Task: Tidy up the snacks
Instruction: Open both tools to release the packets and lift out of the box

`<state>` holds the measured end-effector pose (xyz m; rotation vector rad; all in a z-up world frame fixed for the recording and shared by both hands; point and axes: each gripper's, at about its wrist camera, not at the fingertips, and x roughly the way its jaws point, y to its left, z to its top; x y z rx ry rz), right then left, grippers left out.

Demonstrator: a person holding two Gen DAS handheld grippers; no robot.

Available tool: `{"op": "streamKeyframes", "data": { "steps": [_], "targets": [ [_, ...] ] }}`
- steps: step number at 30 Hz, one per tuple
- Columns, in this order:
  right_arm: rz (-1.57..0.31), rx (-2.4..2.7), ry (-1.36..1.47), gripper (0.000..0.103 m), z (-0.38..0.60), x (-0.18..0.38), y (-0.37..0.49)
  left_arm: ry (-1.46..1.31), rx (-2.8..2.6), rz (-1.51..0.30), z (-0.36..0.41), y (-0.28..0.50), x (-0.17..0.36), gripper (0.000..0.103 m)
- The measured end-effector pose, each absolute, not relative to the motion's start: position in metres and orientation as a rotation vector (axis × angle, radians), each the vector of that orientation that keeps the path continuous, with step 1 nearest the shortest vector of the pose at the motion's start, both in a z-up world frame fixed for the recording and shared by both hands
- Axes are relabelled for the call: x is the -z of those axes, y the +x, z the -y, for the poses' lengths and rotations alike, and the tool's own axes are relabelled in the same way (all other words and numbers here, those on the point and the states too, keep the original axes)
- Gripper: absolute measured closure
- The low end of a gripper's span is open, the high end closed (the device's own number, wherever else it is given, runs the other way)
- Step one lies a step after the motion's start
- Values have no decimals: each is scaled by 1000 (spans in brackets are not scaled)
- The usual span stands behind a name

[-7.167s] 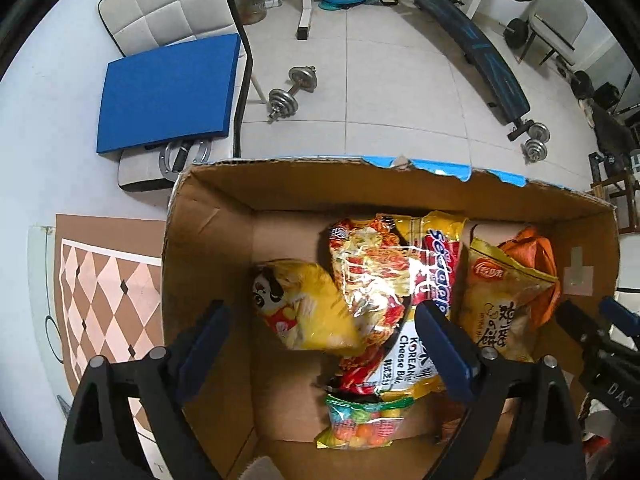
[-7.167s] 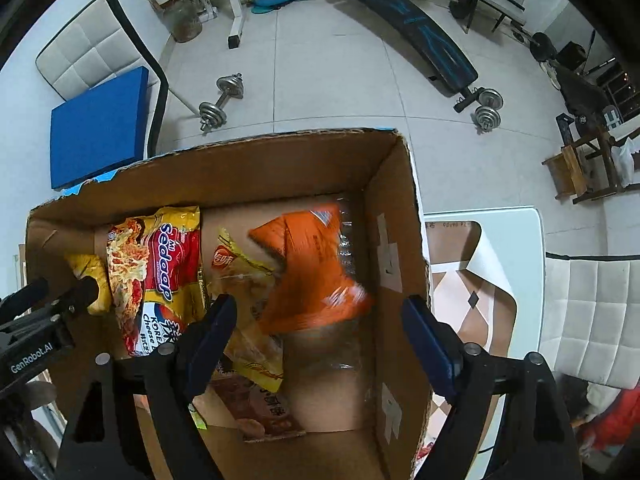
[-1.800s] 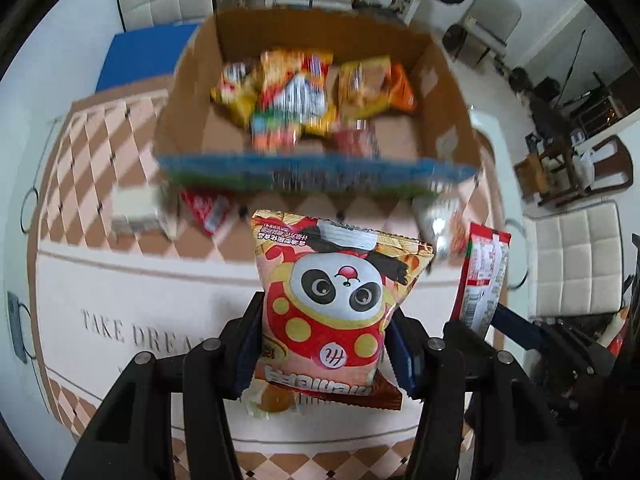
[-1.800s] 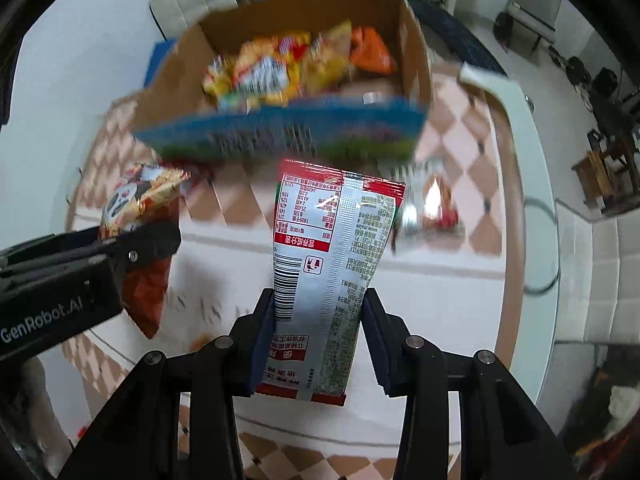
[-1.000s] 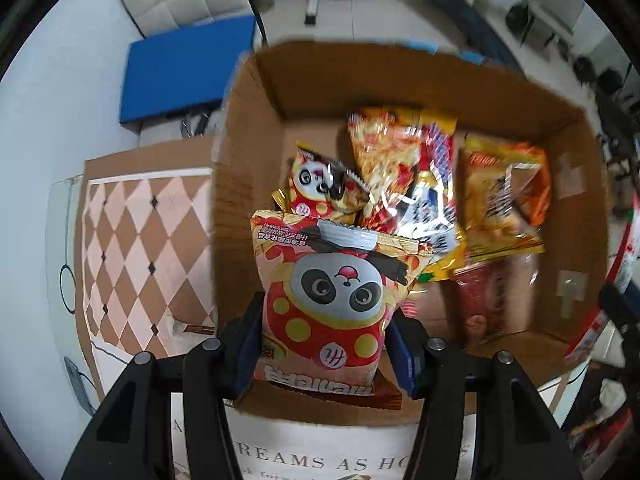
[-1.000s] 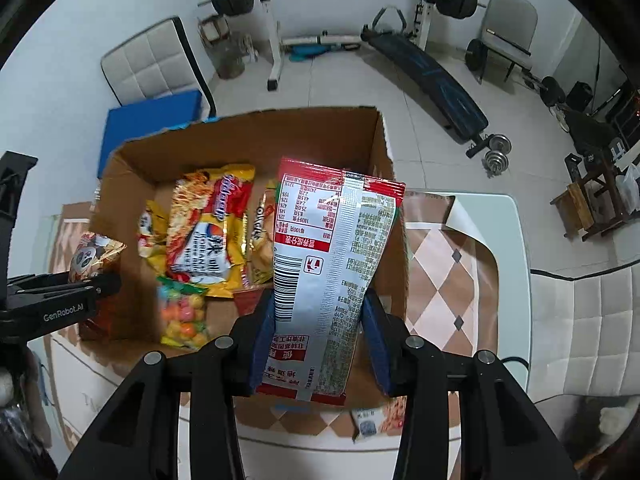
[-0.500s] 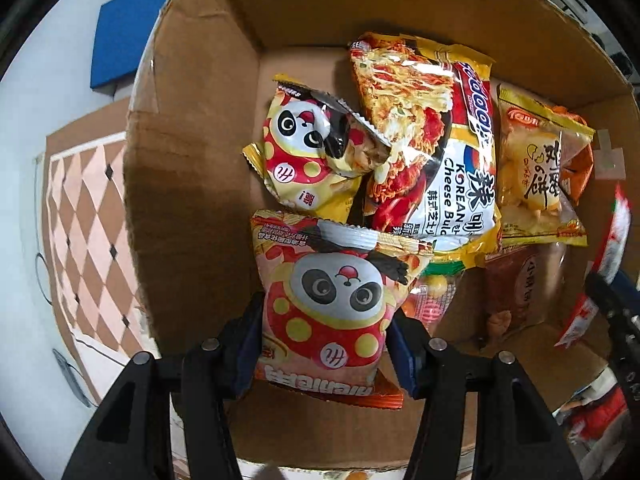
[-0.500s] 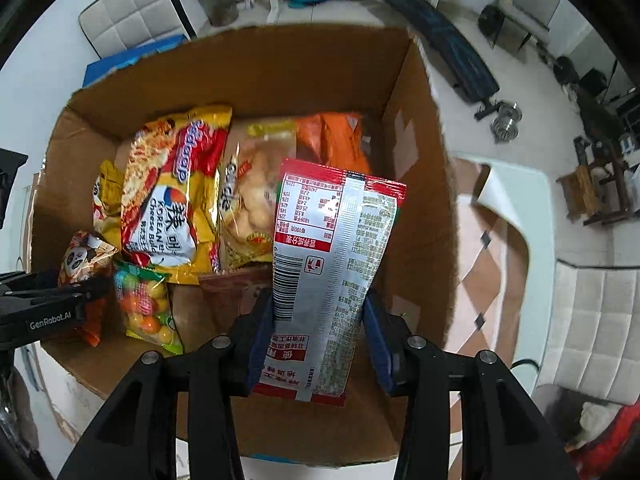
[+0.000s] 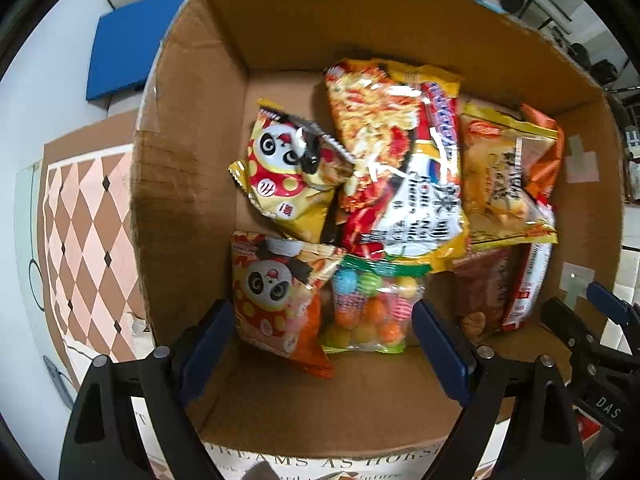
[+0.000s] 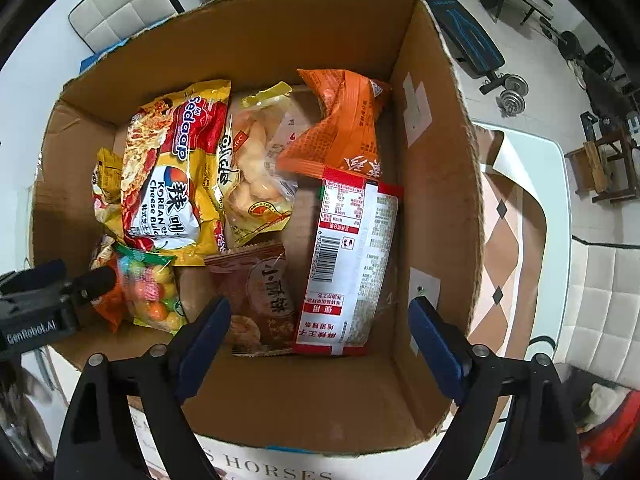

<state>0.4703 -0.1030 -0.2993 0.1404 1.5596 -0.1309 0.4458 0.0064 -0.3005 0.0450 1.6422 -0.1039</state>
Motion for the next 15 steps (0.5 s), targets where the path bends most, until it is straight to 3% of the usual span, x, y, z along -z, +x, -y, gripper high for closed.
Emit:
{"op": "streamKeyframes", "data": {
  "steps": [15],
  "targets": [
    [-1345,148,97,8,91,229,409,19,112,-1324,8,386,215,12]
  ]
}}
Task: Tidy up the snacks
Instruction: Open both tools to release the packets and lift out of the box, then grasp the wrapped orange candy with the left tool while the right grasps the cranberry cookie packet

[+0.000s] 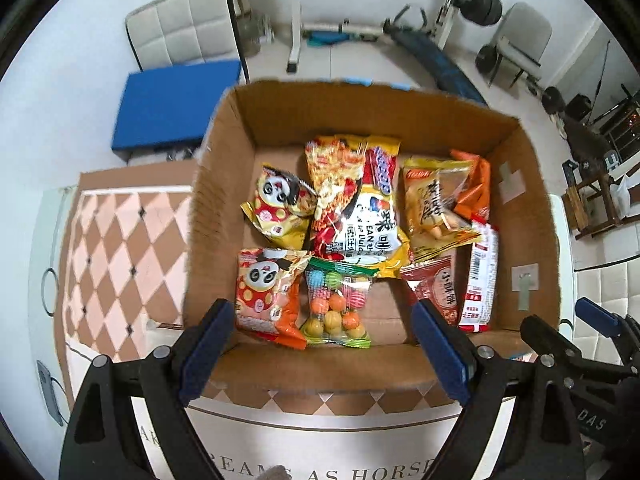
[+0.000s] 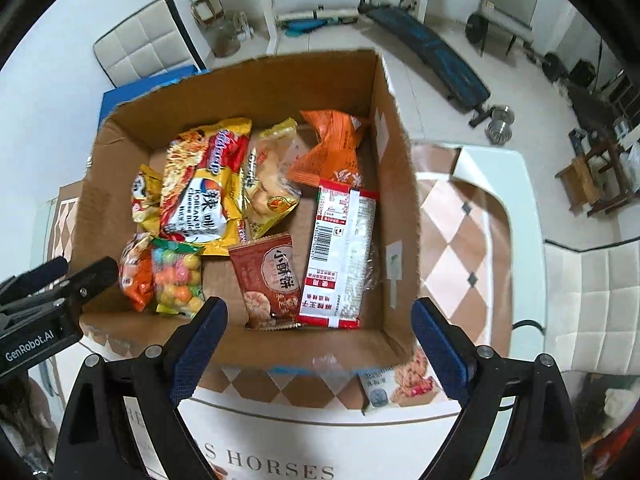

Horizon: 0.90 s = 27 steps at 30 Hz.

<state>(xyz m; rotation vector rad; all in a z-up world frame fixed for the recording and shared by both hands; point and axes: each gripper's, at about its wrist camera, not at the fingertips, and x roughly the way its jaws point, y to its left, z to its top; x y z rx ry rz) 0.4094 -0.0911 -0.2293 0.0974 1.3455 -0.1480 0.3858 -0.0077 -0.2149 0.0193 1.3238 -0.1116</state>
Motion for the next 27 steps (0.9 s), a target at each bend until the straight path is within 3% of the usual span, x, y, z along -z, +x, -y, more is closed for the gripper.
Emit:
{"op": "streamKeyframes", "data": {
  "steps": [12,23,25,27],
  "targets": [
    [-1183,132,57,8,73,150,345,-2,119,-1129,1,319,138,12],
    [-1143,80,156,6,71,123,300,-34,121,-1066,-1,275,110,12],
    [-1154,94,229,5,87,133,293,-56,133,-1103,-2,272,120,0],
    [-1187,139,292,5,107,150,290,-74,131,-1147,-3,270,139,0]
  ]
}}
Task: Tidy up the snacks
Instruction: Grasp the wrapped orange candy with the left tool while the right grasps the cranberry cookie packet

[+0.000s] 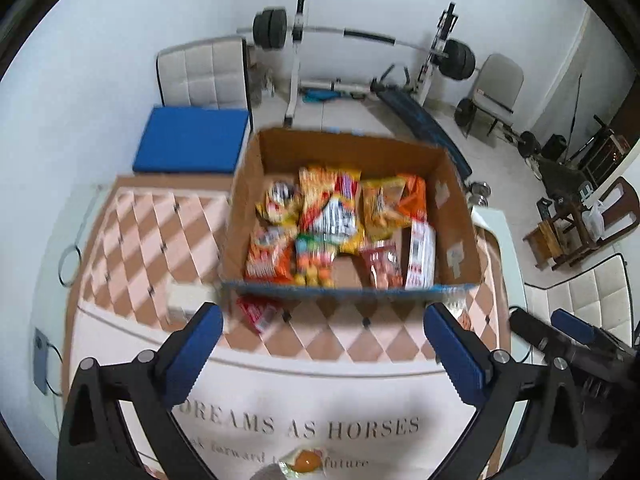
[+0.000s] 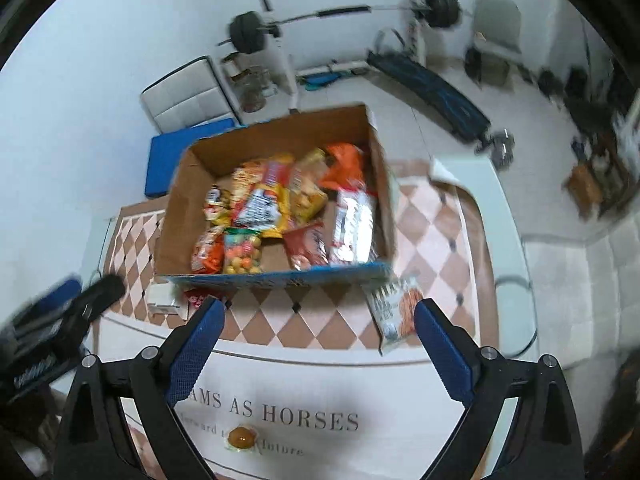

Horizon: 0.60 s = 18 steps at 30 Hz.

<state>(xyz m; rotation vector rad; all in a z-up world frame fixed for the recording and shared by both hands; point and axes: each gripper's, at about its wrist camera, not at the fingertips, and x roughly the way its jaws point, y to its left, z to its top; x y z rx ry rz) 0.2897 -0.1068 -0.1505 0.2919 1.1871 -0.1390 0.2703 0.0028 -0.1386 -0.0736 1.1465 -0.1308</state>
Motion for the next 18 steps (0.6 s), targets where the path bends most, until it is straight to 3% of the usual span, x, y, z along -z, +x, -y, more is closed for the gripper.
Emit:
{"op": "streamKeyframes", "data": {
  "steps": [6,13,18],
  "targets": [
    [-1354,252,485,5,170,238,294,-89,107,-1265,2,267,205,0],
    [-1524,230,246,5,169,335,336,-30,41,-1360,8,261,267,0],
    [-1607,229,148,7,161,374,346,-29,10,-1417,0,253,293,0]
  ]
}}
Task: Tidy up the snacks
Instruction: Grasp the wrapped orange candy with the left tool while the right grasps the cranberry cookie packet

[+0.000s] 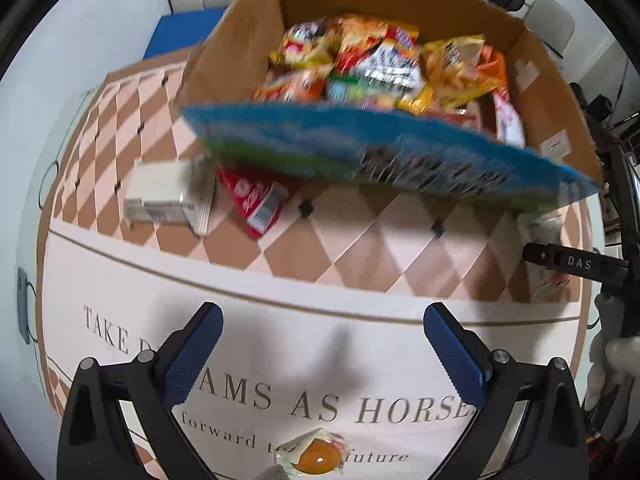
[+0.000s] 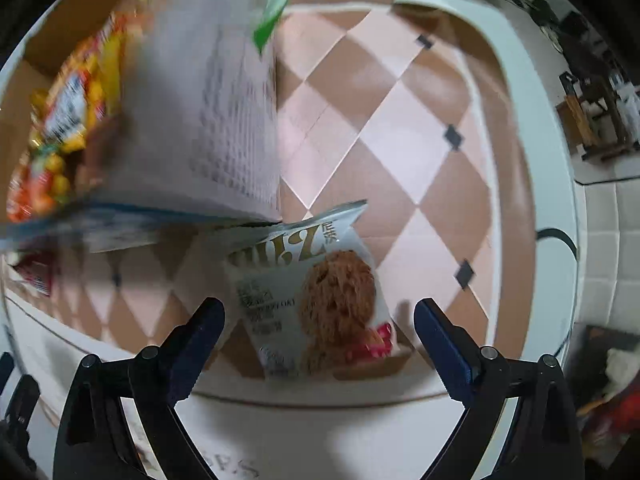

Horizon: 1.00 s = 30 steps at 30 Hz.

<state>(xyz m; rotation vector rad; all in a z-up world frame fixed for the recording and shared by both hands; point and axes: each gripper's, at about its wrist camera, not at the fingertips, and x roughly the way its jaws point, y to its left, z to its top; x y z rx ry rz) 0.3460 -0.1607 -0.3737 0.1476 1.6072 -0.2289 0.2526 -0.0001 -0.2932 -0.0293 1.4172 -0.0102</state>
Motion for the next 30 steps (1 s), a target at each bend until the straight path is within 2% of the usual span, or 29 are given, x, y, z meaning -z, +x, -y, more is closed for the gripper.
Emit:
{"op": "streamKeyframes", "data": {
  "steps": [1,3,5,13,21,23,24,27,30],
  "targets": [
    [-1617,232,143,9,159,377,344,-32,2,-1428,-3,250,296,0],
    [-1596,241,100,21,153,375,340,-41,-14,-1450,-14,245,301,0],
    [-1611,233,105,26,148,374,334,-54,-39,-1469,-26,239,304,0],
    [-1657,130,148,27,109,363,271,-113,-50,-1587,-62,195,313,0],
    [-1674,71,238,27,84,350,210,-138,93,-1725,-36,148,335,1],
    [-1680,74,243,27,82,350,204,-155,113,-1746,-29,143,345,6],
    [-1685,74,238,27,82,351,201,-148,116,-1753,-26,142,349,12],
    [-1690,82,221,27,81,353,193,-123,120,-1780,-17,138,361,40],
    [-1692,92,213,27,74,356,185,-86,124,-1782,-9,135,366,45]
  ]
}}
